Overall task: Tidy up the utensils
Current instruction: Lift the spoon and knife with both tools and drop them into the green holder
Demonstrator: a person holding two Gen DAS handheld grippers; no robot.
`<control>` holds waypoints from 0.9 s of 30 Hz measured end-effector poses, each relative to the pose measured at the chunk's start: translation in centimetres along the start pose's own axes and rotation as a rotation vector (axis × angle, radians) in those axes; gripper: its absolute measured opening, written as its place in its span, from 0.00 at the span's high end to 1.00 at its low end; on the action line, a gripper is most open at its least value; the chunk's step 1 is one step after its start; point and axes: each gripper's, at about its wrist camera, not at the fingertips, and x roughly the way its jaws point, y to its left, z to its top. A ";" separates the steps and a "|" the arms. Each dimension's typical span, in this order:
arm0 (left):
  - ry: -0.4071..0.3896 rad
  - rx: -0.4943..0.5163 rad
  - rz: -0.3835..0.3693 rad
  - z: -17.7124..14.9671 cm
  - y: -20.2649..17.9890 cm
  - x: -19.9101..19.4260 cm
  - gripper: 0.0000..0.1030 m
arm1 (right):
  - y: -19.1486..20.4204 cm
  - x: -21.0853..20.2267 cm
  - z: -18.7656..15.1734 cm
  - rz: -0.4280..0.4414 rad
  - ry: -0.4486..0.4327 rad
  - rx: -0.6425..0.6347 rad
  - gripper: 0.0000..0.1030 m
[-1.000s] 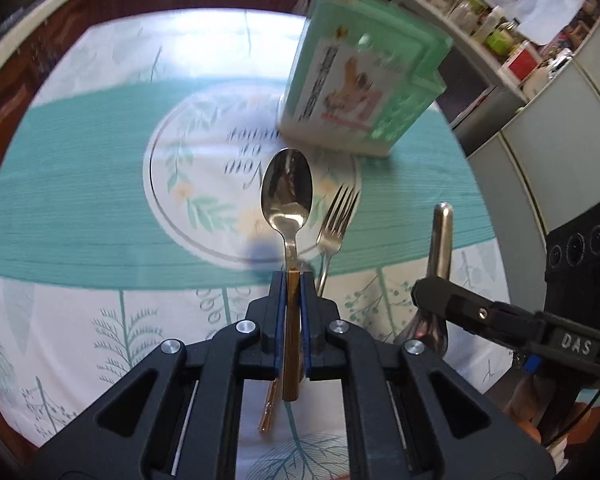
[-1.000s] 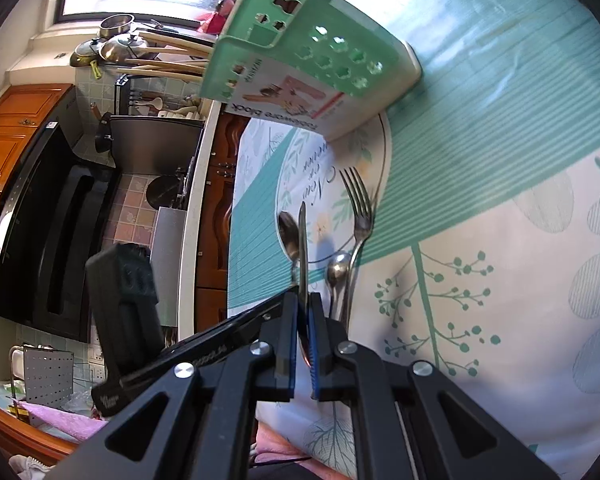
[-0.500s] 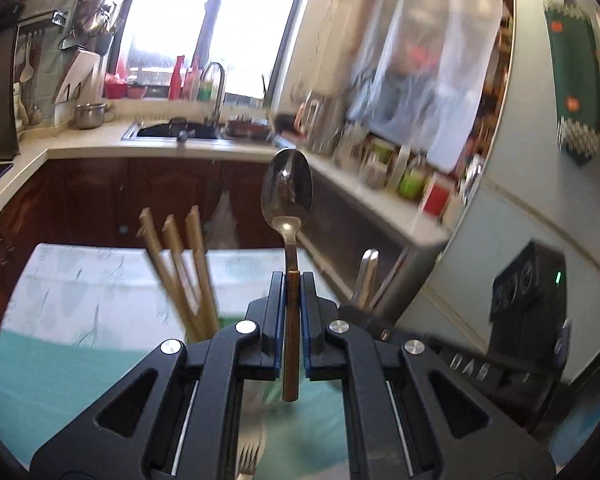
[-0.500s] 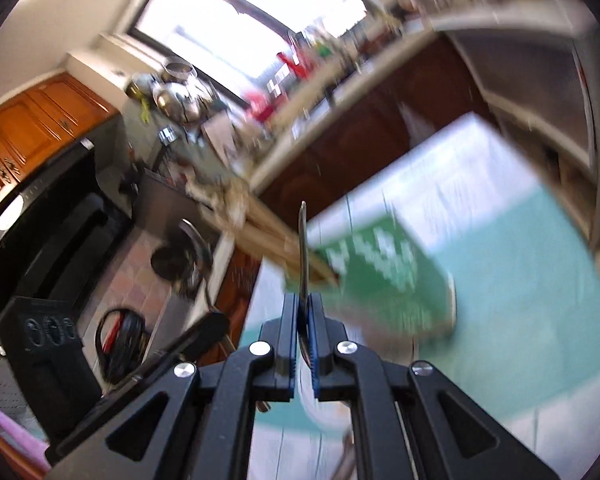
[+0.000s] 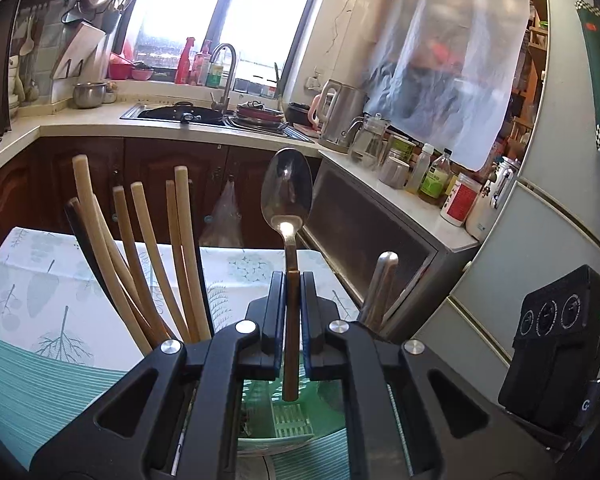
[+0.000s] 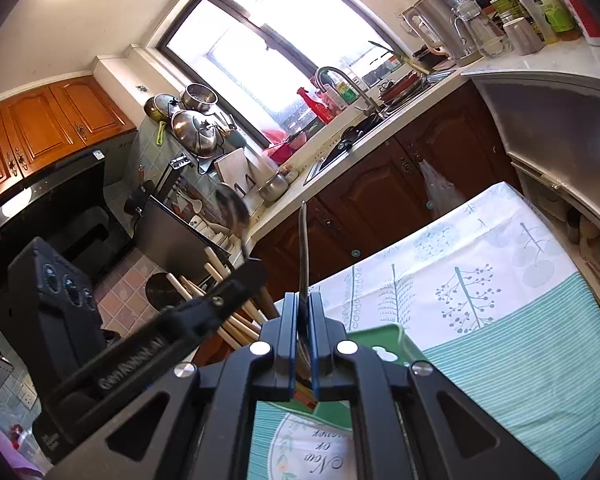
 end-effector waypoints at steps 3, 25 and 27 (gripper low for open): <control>0.002 0.041 0.001 -1.6 -0.1 0.5 0.96 | -0.5 0.3 -0.7 -0.006 -0.010 -0.038 0.95; 0.123 0.057 -0.006 -6.9 1.3 -6.6 0.93 | 0.9 -0.2 -3.2 -0.163 0.090 -0.149 0.80; 0.126 0.038 -0.008 -6.8 1.8 -7.8 0.93 | 1.3 0.2 -3.0 -0.174 0.102 -0.162 0.78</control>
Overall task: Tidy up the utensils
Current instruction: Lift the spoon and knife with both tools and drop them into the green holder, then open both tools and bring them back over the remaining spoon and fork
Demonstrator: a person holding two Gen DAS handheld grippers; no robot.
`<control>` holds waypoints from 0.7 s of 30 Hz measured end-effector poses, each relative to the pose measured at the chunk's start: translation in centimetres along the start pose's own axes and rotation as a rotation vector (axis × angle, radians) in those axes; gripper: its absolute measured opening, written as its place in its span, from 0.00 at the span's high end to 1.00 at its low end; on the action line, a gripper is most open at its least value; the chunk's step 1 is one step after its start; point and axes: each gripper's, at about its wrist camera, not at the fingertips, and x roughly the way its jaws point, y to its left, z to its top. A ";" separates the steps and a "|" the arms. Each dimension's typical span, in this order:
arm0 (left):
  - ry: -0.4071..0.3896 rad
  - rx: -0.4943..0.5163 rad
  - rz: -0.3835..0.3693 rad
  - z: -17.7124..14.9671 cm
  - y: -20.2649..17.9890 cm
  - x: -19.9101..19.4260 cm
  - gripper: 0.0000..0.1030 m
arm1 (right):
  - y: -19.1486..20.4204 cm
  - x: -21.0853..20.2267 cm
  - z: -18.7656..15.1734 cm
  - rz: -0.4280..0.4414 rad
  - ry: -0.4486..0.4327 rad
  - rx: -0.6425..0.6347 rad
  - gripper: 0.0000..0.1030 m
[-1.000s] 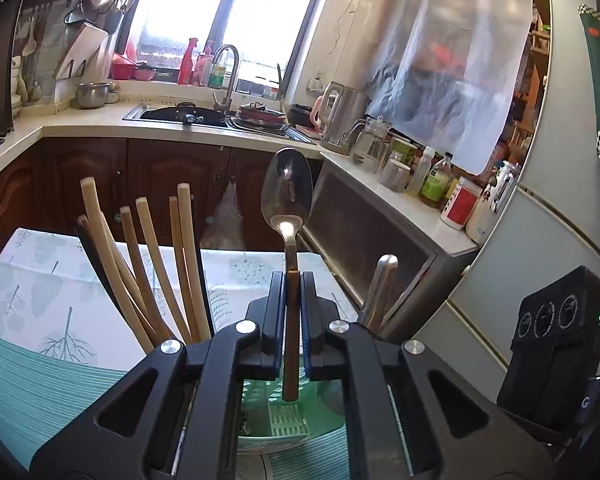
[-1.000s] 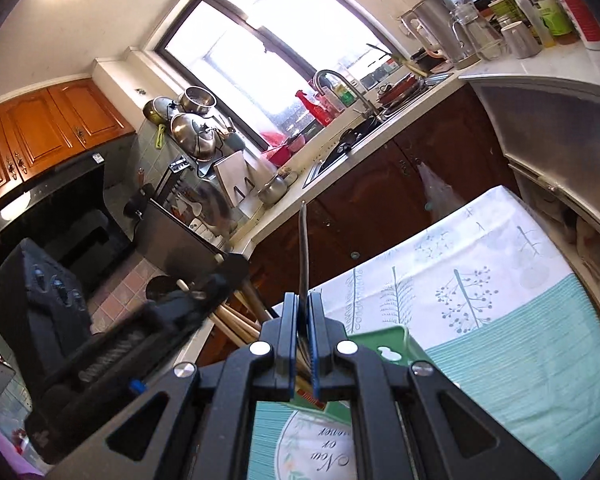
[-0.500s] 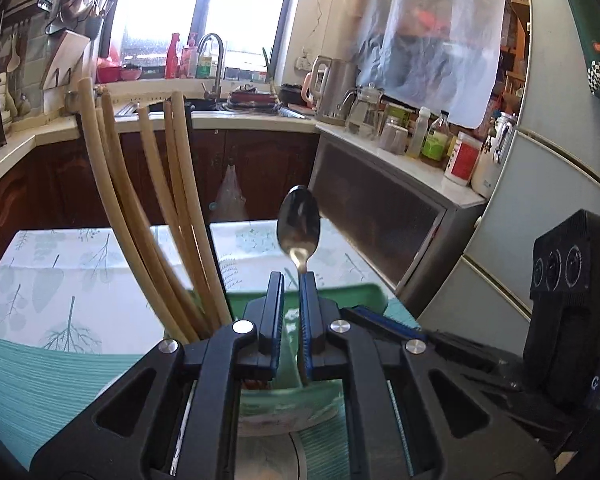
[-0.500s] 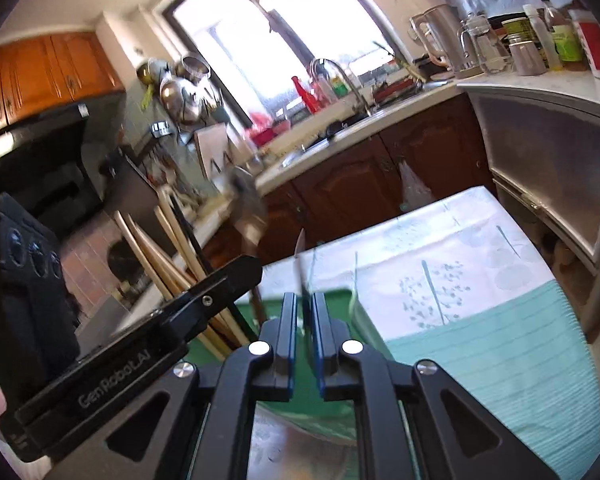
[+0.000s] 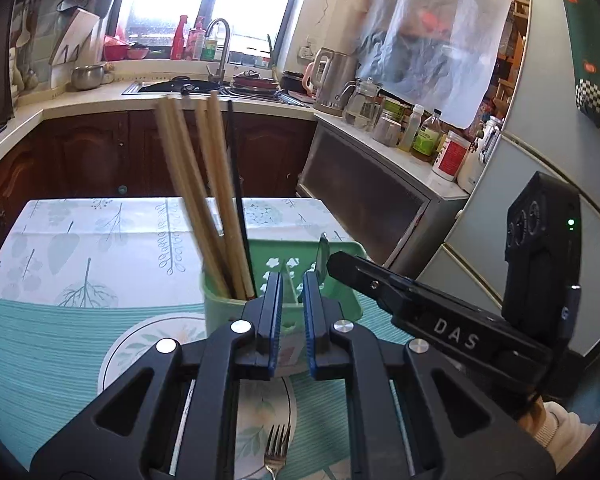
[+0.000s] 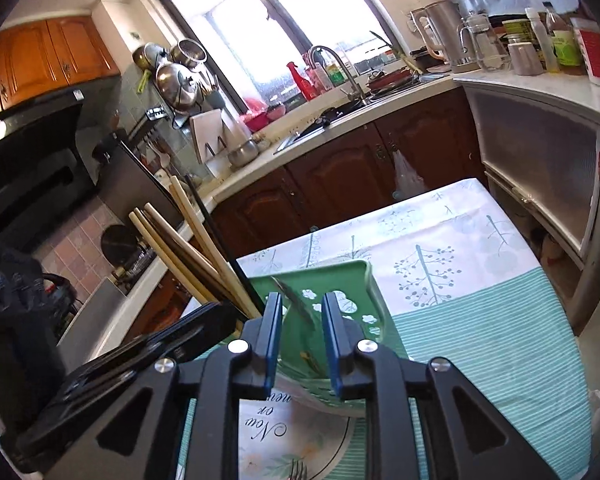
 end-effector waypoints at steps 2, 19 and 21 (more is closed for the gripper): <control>0.011 -0.015 0.015 -0.3 0.6 -1.1 0.92 | 0.4 0.1 0.2 -0.012 0.004 -0.013 0.78; 0.487 -0.054 0.073 -10.9 4.6 -4.6 0.67 | 2.4 -1.5 -7.3 -0.075 0.320 0.105 0.78; 0.544 -0.071 0.052 -12.0 4.7 -4.2 0.67 | 2.3 -1.2 -9.1 -0.090 0.387 0.134 0.78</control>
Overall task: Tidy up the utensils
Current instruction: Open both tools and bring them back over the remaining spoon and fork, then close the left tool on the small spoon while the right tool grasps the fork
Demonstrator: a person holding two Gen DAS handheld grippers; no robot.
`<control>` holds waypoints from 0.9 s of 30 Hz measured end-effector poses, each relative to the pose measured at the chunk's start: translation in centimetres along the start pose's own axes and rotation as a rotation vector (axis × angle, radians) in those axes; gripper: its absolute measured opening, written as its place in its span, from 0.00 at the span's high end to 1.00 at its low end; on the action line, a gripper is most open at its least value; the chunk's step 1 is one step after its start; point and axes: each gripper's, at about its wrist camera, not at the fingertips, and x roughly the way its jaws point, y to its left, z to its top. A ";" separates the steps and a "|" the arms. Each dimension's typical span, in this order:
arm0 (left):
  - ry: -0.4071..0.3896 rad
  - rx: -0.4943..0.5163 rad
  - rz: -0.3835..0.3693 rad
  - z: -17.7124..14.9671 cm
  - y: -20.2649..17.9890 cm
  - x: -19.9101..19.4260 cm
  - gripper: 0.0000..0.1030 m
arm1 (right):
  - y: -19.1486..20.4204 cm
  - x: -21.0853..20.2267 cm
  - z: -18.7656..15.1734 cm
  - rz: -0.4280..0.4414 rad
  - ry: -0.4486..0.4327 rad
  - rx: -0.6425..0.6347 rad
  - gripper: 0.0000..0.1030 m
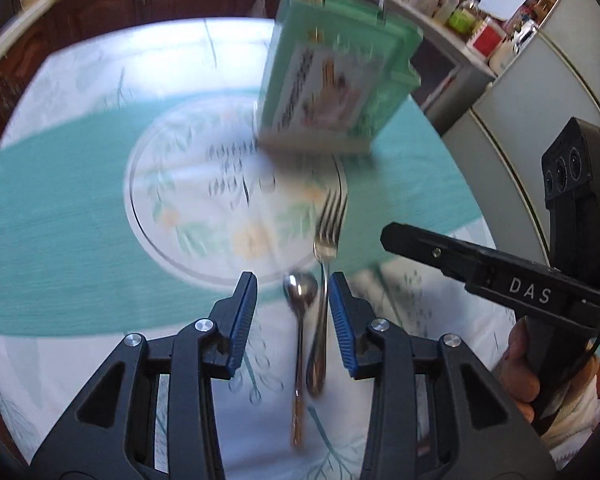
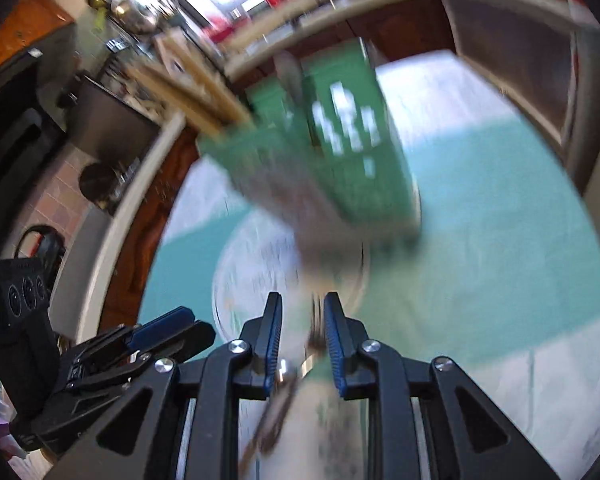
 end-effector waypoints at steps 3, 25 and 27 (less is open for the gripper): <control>0.064 -0.002 -0.005 -1.2 0.4 1.0 0.67 | -0.5 0.9 -2.0 -0.017 0.069 0.049 0.78; 0.140 0.089 0.134 -0.1 -3.5 5.3 0.76 | -1.7 1.4 -4.4 0.025 0.111 0.113 0.78; 0.158 0.105 0.159 0.3 -4.0 5.6 0.76 | -1.8 1.4 -4.4 0.026 0.110 0.112 0.78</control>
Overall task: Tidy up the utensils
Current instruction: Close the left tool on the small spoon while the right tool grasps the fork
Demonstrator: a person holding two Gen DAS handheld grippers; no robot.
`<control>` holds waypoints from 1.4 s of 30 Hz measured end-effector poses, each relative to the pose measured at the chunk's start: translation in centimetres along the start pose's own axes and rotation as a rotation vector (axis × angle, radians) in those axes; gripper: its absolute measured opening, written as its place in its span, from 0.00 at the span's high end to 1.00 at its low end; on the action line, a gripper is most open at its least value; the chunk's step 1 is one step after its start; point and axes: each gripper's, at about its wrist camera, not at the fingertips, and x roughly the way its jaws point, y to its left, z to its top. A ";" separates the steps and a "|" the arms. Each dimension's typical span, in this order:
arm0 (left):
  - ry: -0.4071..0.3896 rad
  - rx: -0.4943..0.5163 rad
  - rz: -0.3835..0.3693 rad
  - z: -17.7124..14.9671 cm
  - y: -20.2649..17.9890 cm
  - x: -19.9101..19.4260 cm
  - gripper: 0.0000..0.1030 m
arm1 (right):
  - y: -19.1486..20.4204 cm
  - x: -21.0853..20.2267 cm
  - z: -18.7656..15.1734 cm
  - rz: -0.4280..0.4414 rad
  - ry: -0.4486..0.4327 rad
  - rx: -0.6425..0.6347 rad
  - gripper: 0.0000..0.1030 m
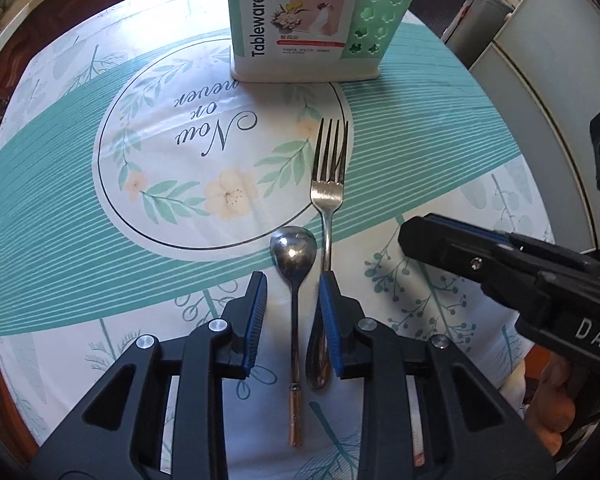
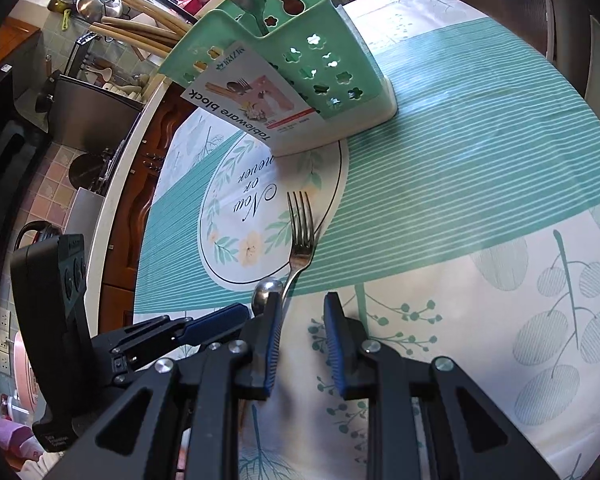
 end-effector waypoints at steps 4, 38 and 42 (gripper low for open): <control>0.069 0.048 0.075 0.5 -0.1 0.7 0.86 | -0.2 -0.2 0.0 -0.001 -0.004 -0.001 0.78; 0.256 0.066 0.133 -4.2 8.1 -1.4 0.98 | 8.6 8.4 1.8 -0.534 0.285 -0.250 0.79; 0.242 0.001 0.067 -4.8 10.2 -2.1 0.99 | 9.3 9.0 1.8 -0.588 0.324 -0.284 0.90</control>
